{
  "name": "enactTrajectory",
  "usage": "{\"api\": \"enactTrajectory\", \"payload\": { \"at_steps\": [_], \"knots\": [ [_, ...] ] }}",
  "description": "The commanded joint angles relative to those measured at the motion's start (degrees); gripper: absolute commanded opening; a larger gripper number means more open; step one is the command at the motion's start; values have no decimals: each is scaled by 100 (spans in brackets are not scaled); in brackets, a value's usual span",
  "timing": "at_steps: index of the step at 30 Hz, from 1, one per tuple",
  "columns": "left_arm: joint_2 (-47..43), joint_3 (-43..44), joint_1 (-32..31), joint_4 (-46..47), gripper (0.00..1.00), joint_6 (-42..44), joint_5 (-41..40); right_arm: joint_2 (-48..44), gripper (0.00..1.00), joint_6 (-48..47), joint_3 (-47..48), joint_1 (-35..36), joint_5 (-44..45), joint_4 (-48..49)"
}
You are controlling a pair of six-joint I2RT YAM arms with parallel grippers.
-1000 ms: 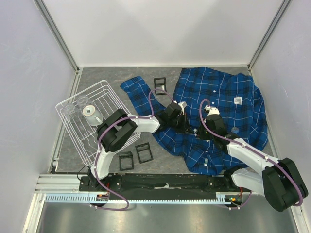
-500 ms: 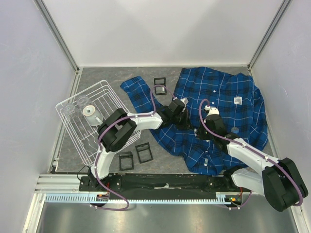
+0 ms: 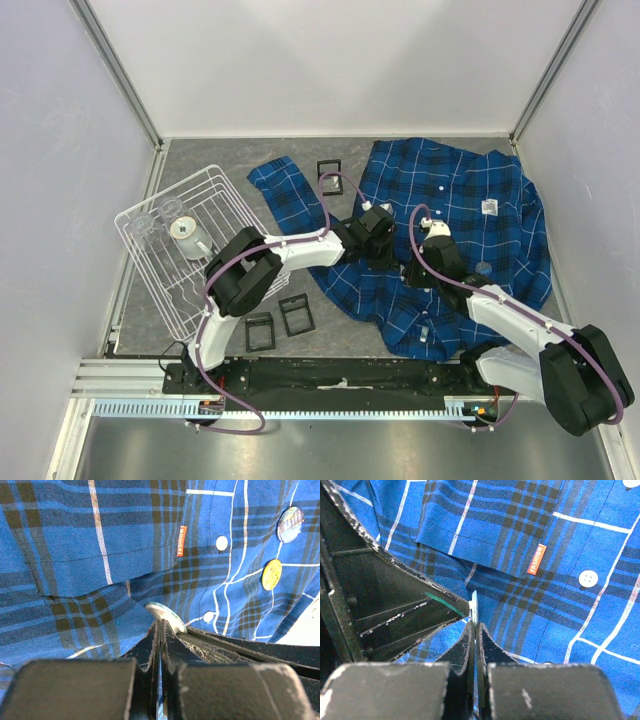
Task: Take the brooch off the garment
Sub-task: Remove the brooch from the clothes.
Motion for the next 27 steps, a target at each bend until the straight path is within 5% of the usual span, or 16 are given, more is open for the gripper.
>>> {"api": "enactTrajectory", "payload": {
  "at_steps": [1,11,27],
  "knots": [
    [153,278,-21,-116,2,16,-167,6,0,-73,100,59,-21,-38],
    [39,94,-82,-230,2,-90,-535,-3,0,-73,83,50,-21,-38],
    [197,313,-126,-46,2,-186,-26,85,0,-108,83,94,-100,32]
  ]
}}
